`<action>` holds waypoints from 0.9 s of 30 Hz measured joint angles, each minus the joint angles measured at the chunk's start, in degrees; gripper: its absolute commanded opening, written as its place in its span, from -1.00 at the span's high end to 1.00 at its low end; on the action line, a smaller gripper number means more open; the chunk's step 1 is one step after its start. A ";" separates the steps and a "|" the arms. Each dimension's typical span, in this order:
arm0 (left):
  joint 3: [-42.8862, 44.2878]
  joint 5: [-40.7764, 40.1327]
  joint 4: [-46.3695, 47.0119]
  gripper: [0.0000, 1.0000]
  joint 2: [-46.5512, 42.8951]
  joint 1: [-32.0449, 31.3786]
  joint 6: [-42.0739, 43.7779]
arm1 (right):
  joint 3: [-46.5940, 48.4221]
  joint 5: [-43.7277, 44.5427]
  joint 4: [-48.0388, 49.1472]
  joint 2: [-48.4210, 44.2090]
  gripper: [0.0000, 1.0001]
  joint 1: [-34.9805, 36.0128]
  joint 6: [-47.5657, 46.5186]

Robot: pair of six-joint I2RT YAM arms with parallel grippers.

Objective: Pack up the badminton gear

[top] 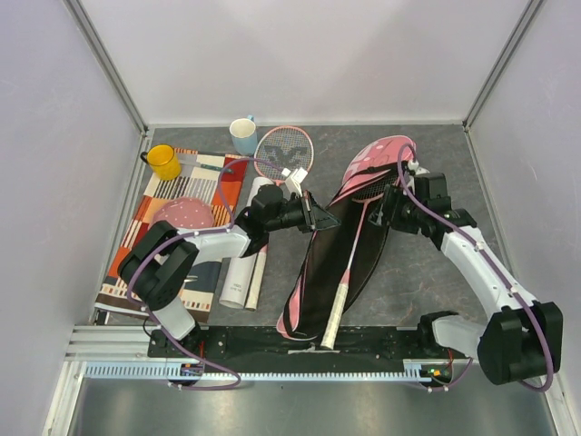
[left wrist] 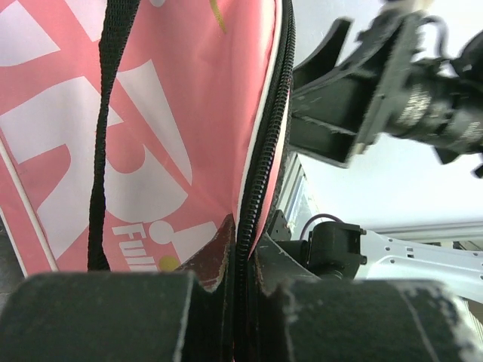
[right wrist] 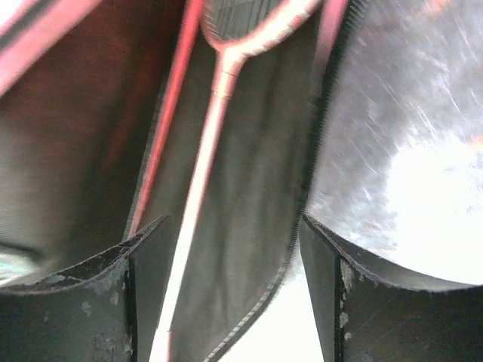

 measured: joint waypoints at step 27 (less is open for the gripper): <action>2.27 -1.60 -7.80 0.95 0.20 0.63 4.28 | -5.73 -12.94 6.67 -5.01 1.00 5.35 9.11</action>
